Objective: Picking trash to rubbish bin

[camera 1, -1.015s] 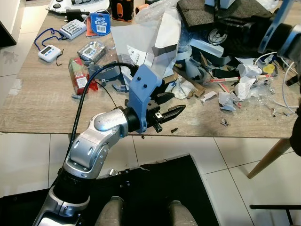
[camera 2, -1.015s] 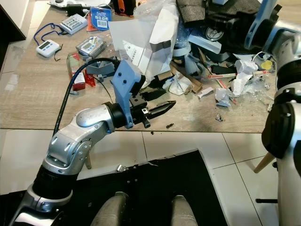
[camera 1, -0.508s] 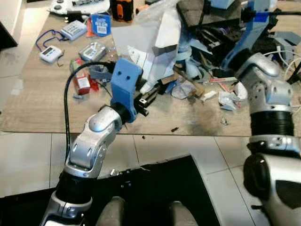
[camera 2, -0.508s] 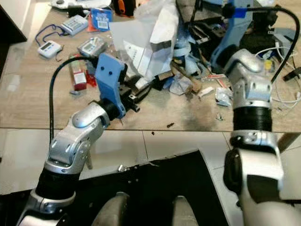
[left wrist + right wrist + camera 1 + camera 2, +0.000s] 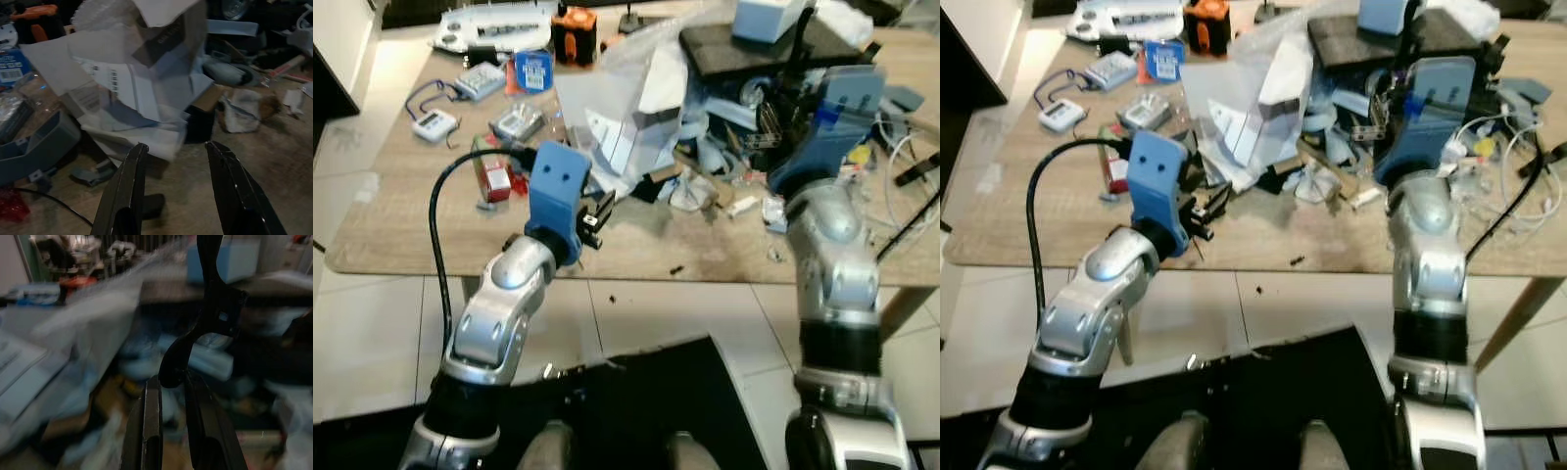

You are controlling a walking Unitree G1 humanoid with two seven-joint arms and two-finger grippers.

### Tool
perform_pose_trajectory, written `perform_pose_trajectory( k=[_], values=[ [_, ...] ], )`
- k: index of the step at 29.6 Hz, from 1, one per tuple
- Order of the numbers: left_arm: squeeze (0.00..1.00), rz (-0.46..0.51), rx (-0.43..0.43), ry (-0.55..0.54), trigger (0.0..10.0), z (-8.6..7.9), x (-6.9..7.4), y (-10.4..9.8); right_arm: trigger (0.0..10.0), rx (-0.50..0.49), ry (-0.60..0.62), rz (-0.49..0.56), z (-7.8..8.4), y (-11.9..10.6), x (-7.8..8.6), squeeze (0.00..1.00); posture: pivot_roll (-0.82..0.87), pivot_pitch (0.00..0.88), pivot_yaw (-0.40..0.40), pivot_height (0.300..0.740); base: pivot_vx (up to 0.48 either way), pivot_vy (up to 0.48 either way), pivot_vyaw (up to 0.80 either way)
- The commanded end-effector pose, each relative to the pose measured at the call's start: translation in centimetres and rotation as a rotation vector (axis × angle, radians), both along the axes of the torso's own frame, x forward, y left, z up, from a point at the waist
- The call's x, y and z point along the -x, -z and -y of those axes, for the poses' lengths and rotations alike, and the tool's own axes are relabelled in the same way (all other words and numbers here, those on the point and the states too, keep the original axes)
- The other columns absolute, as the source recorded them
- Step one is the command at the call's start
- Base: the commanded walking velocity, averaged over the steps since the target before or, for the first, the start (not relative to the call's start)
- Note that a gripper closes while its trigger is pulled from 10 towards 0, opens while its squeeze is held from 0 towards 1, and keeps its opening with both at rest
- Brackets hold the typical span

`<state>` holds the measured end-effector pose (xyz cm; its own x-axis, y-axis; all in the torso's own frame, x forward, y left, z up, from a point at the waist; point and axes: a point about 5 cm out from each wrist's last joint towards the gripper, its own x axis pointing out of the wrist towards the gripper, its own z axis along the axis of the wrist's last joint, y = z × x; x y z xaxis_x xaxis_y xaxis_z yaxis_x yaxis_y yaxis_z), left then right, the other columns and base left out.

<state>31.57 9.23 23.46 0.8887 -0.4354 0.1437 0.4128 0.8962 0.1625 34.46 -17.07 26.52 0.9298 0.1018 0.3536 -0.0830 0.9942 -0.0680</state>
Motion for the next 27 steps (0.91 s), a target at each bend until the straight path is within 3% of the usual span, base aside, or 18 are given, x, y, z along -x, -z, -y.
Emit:
perform_pose_trajectory(
  k=[1,6,24,27],
  values=[
    [0.00,-0.008,-0.002,-0.032,10.0,-0.3,0.1,0.8,10.0,0.008,0.033,0.023,0.1,-0.2,0.9,0.00,-0.02,0.203,0.054,0.740,0.000,0.000,0.00],
    [0.00,-0.011,0.007,-0.066,10.0,-0.2,-0.2,1.0,10.0,0.017,0.080,0.019,0.2,0.4,1.8,0.00,-0.03,0.198,0.053,0.740,0.000,0.000,0.00],
    [0.00,-0.023,0.016,-0.092,10.0,-0.1,-0.4,1.1,10.0,0.003,0.102,-0.025,0.2,1.0,2.0,0.00,-0.03,0.198,0.053,0.740,0.000,0.000,0.00],
    [0.00,-0.027,0.018,-0.094,10.0,-0.1,-0.4,1.2,10.0,-0.005,0.104,-0.037,0.1,1.1,2.1,0.00,-0.03,0.215,0.040,0.740,0.000,0.000,-0.80]
  ],
)
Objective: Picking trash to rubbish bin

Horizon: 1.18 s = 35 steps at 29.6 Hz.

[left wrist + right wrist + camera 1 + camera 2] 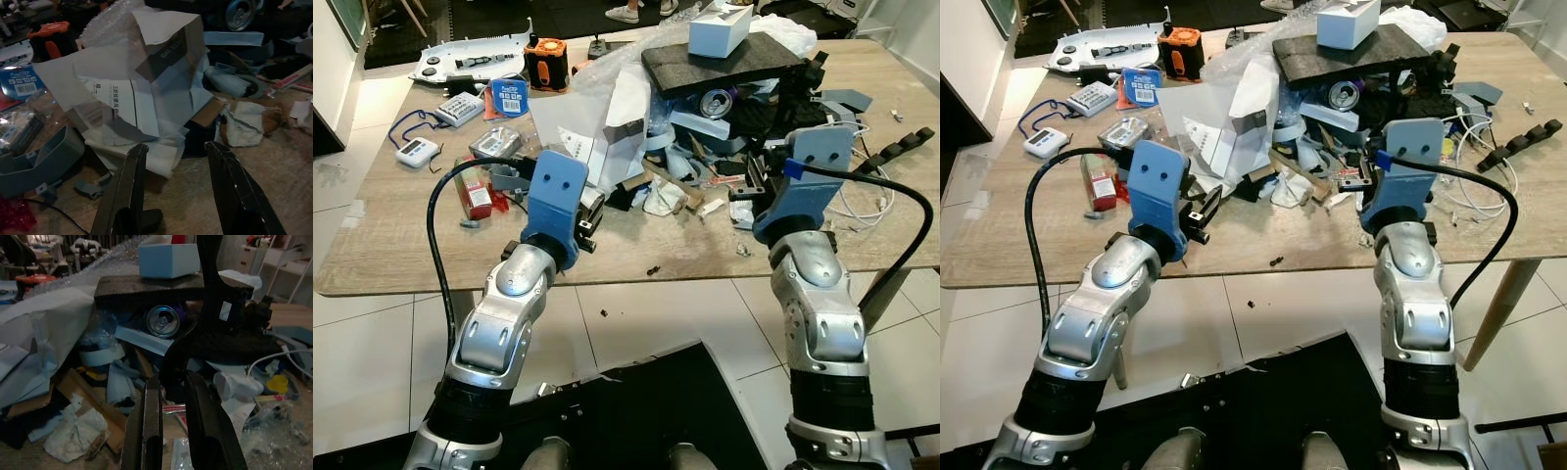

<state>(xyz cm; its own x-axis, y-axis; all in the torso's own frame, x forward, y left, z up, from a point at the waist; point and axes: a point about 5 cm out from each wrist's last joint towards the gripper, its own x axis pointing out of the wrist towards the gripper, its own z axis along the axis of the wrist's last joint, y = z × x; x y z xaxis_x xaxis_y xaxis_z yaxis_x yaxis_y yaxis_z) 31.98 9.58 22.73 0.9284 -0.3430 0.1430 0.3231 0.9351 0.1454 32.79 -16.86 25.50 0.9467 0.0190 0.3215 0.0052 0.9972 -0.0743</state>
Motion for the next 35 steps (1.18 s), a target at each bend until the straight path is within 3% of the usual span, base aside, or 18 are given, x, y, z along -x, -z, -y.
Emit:
perform_pose_trajectory(
  k=[1,25,35],
  values=[
    [0.00,-0.021,0.005,0.005,10.0,0.3,0.0,0.5,10.0,-0.012,0.014,-0.006,0.4,0.1,0.5,0.00,-0.03,0.215,0.040,0.740,0.000,0.000,-0.80],
    [0.00,-0.041,0.027,0.034,10.0,0.5,0.1,0.7,10.0,-0.029,0.019,-0.040,0.2,0.3,0.7,0.00,-0.03,0.225,0.040,0.740,0.000,0.000,-0.80],
    [0.00,-0.102,0.035,0.025,10.0,0.1,-0.3,1.4,10.0,-0.070,0.005,-0.103,0.2,1.3,0.7,0.00,-0.04,0.227,0.050,0.740,0.000,0.000,-0.80]
  ],
)
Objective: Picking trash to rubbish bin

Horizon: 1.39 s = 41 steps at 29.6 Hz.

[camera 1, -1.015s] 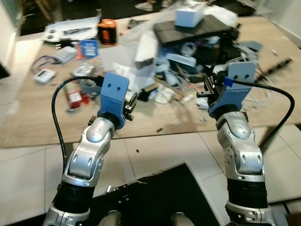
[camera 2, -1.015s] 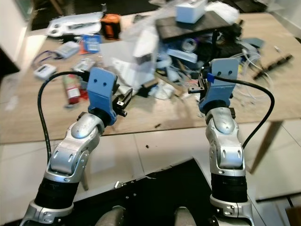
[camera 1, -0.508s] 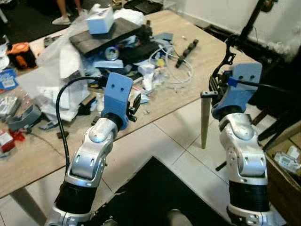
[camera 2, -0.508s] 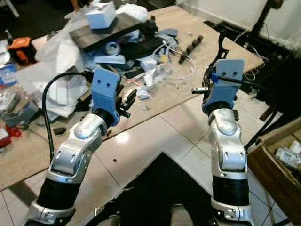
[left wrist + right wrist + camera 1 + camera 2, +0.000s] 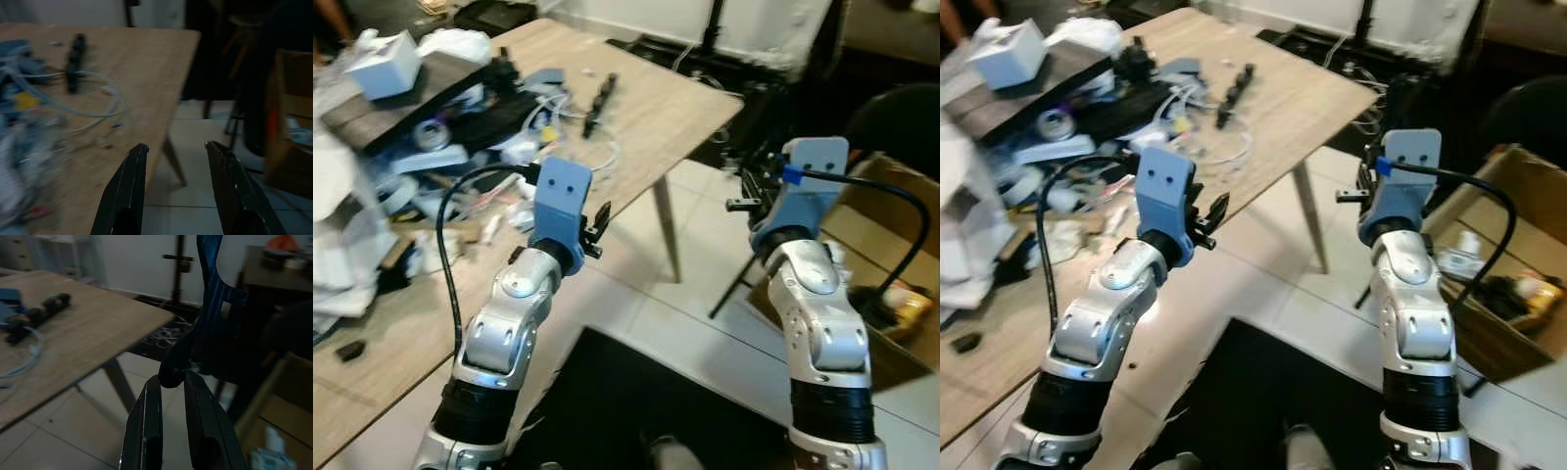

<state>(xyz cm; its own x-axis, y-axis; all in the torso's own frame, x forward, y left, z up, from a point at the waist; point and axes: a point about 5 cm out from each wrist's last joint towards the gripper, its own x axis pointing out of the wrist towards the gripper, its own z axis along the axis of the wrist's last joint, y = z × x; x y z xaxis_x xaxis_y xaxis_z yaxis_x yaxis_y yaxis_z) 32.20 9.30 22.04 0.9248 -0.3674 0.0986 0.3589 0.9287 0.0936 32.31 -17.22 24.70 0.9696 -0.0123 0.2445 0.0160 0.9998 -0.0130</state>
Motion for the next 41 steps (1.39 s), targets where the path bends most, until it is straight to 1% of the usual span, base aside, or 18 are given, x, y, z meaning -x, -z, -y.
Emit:
perform_pose_trajectory(
  k=[1,4,7,11,12,16,21,31,33,35,41],
  values=[
    [0.00,-0.047,-0.001,0.000,10.0,-0.2,-0.1,0.8,10.0,-0.012,-0.006,-0.031,-0.1,0.6,0.2,0.00,-0.04,0.227,0.050,0.740,0.000,0.000,-0.80],
    [0.00,-0.044,-0.014,0.008,10.0,-0.1,-0.1,0.8,10.0,-0.016,0.001,-0.046,0.1,0.9,0.3,0.00,-0.04,0.227,0.050,0.740,0.000,0.000,-0.80],
    [0.00,-0.044,-0.007,0.017,10.0,0.1,0.0,0.8,10.0,-0.018,0.010,-0.060,0.3,1.1,0.4,0.00,-0.04,0.226,0.054,0.740,0.000,0.000,-0.80],
    [0.00,-0.067,0.029,0.022,10.0,0.3,-0.1,0.9,10.0,-0.019,0.017,-0.074,0.5,1.2,0.4,0.00,-0.04,0.226,0.054,0.740,0.000,0.000,-0.80],
    [0.00,-0.091,0.047,0.030,10.0,0.3,-0.1,1.0,10.0,-0.021,0.026,-0.080,0.7,1.3,0.4,0.00,-0.04,0.226,0.054,0.740,0.000,0.000,-0.80],
    [0.00,-0.092,0.053,0.037,10.0,0.3,0.0,0.9,10.0,-0.028,0.039,-0.089,0.9,1.4,0.4,0.00,-0.04,0.224,0.051,0.740,0.000,0.000,-0.80],
    [0.00,-0.082,0.036,0.067,10.0,0.5,0.3,1.0,10.0,-0.043,0.059,-0.110,1.3,1.7,0.5,0.00,-0.04,0.223,0.050,0.740,0.000,0.000,-0.80],
    [0.00,-0.087,0.053,0.094,10.0,0.7,0.6,1.0,10.0,-0.053,0.061,-0.121,1.4,2.0,0.5,0.00,-0.04,0.219,0.047,0.740,0.000,0.000,-0.80],
    [0.00,-0.097,0.081,0.098,10.0,0.6,0.6,0.9,10.0,-0.056,0.057,-0.125,1.4,2.1,0.5,0.00,-0.04,0.219,0.047,0.740,0.000,0.000,-0.80],
    [0.00,-0.095,0.085,0.098,10.0,0.5,0.6,0.9,10.0,-0.057,0.058,-0.123,1.4,2.1,0.5,0.00,-0.04,0.219,0.047,0.740,0.000,0.000,-0.80],
    [0.00,-0.070,0.093,0.109,10.0,1.0,0.6,0.4,10.0,-0.067,0.079,-0.109,1.7,1.9,0.4,0.00,-0.04,0.219,0.047,0.740,0.000,0.000,-0.10]
  ],
)
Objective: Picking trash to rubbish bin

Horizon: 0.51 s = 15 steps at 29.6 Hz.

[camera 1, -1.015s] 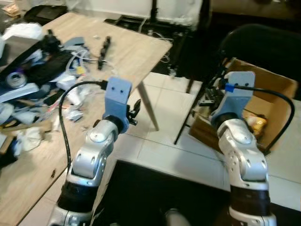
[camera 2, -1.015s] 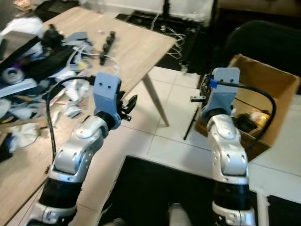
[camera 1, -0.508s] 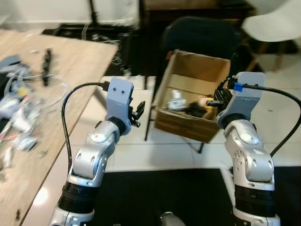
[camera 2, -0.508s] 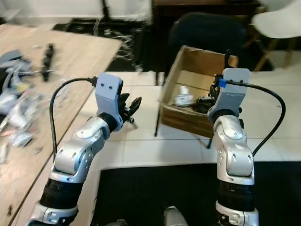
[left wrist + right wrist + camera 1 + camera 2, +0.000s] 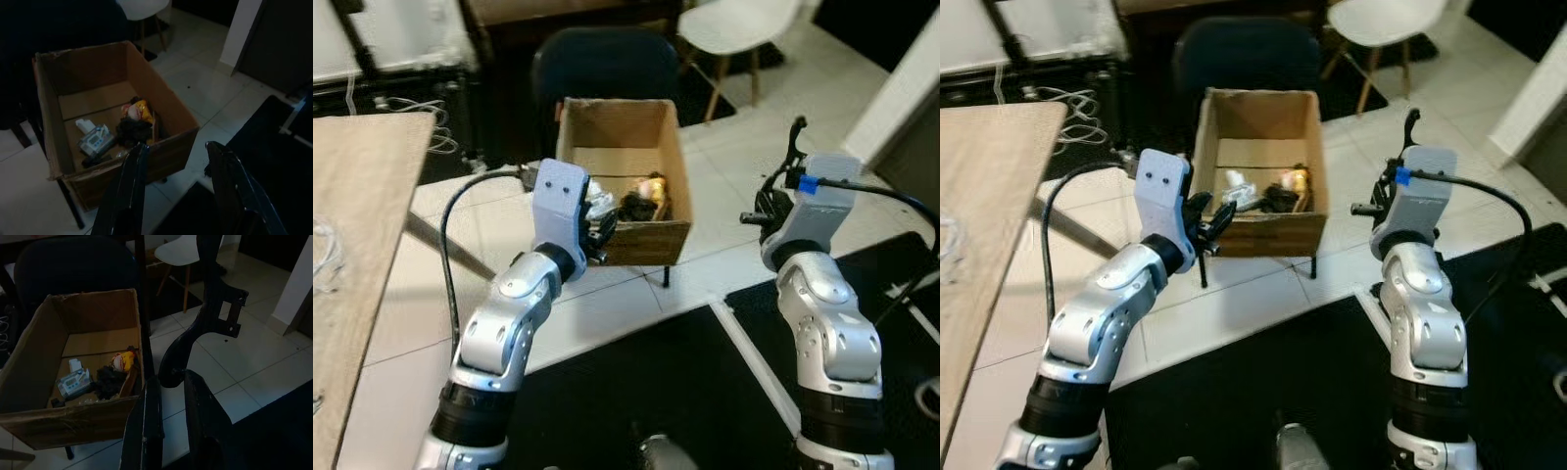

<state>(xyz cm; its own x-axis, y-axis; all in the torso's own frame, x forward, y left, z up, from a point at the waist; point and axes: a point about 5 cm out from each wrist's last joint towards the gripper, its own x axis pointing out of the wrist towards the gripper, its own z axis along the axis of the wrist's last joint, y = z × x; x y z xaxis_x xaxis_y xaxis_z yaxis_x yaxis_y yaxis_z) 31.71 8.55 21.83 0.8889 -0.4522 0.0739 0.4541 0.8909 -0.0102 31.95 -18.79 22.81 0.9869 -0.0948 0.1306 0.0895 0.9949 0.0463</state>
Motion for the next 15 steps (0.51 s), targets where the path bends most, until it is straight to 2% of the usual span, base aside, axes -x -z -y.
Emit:
perform_pose_trajectory(
  k=[1,4,6,15],
  values=[
    [0.00,0.002,0.007,0.011,10.0,0.32,0.15,0.13,10.0,-0.001,0.007,0.004,0.12,0.04,0.09,0.00,-0.04,0.214,0.049,0.740,0.000,0.000,0.00],
    [0.00,0.012,-0.004,0.022,10.0,0.50,0.29,0.14,10.0,-0.003,0.007,0.003,0.12,0.08,0.13,0.00,-0.04,0.212,0.049,0.740,0.000,0.000,0.00],
    [0.00,0.011,-0.004,0.025,10.0,0.57,0.36,0.16,10.0,-0.004,0.007,0.002,0.12,0.10,0.15,0.00,-0.04,0.212,0.049,0.740,0.292,0.000,0.00],
    [0.00,0.011,0.010,0.039,10.0,0.80,0.66,0.10,10.0,-0.008,0.006,-0.006,0.08,0.35,0.30,0.00,-0.04,0.208,0.048,0.740,0.408,0.000,0.00]
  ],
)
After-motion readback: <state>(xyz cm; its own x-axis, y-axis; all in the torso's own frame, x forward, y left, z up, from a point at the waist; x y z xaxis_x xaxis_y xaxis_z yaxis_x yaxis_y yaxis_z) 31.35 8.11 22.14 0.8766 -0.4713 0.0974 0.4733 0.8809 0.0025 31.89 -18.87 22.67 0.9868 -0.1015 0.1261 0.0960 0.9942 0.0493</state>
